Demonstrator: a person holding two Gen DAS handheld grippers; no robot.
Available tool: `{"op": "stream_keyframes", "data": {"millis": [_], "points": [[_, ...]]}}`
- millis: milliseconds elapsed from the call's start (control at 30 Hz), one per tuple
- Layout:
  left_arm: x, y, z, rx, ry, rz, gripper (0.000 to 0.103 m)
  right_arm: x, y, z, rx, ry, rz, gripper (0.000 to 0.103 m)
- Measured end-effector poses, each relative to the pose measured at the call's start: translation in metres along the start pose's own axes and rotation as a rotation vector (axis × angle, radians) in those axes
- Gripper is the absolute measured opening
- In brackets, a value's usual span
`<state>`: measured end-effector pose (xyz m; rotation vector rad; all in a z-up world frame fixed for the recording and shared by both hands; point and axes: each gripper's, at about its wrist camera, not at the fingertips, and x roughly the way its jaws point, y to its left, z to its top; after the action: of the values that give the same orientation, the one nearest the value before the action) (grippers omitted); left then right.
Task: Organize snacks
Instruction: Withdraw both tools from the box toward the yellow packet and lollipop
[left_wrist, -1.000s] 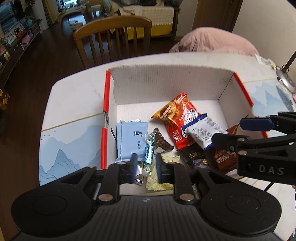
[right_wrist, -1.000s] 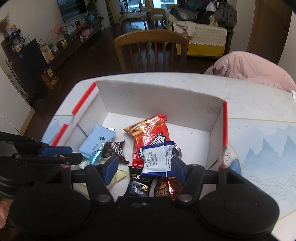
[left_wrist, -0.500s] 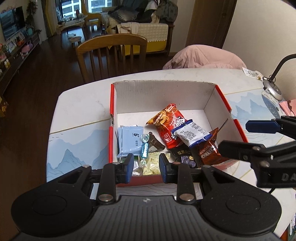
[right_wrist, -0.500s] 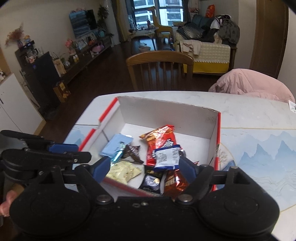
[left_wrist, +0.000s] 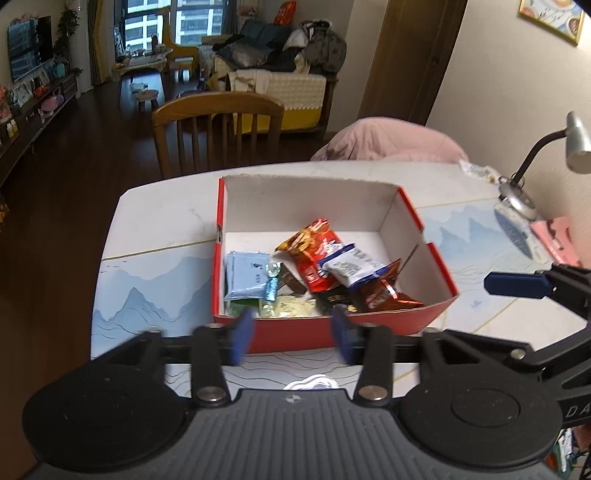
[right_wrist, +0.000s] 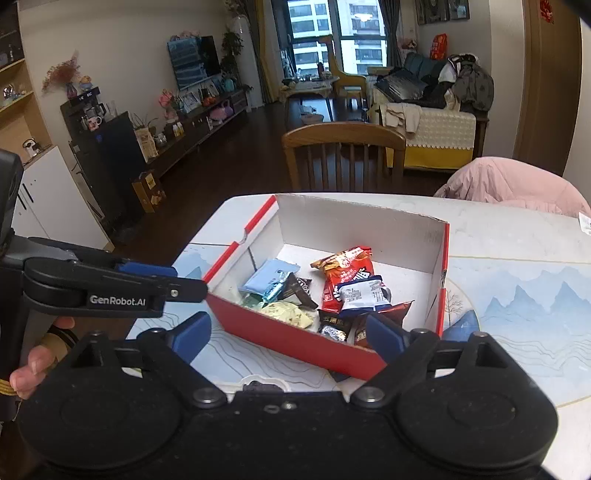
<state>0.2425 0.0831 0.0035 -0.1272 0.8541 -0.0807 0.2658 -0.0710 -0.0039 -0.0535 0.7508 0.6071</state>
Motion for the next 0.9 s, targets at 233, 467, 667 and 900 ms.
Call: {"op": "stream_keyframes", "data": {"millis": [233,467,667,900], "points": [[-0.021,-0.003,-0.014,0.009,-0.048,-0.012,0.065,-0.012,0.009,-0.015,-0.011,-0.036,0.02,0.099],[-0.033,0.005,-0.038,0.006,-0.065,-0.005,0.07,-0.01,0.02,-0.037,-0.033,-0.032,0.043,0.103],[-0.035,0.017,-0.067,-0.03,-0.065,0.027,0.078,0.007,0.031,-0.065,-0.058,0.015,0.052,0.103],[-0.03,0.033,-0.1,-0.081,-0.058,0.108,0.078,0.041,0.047,-0.1,-0.146,0.097,0.027,0.103]]}}
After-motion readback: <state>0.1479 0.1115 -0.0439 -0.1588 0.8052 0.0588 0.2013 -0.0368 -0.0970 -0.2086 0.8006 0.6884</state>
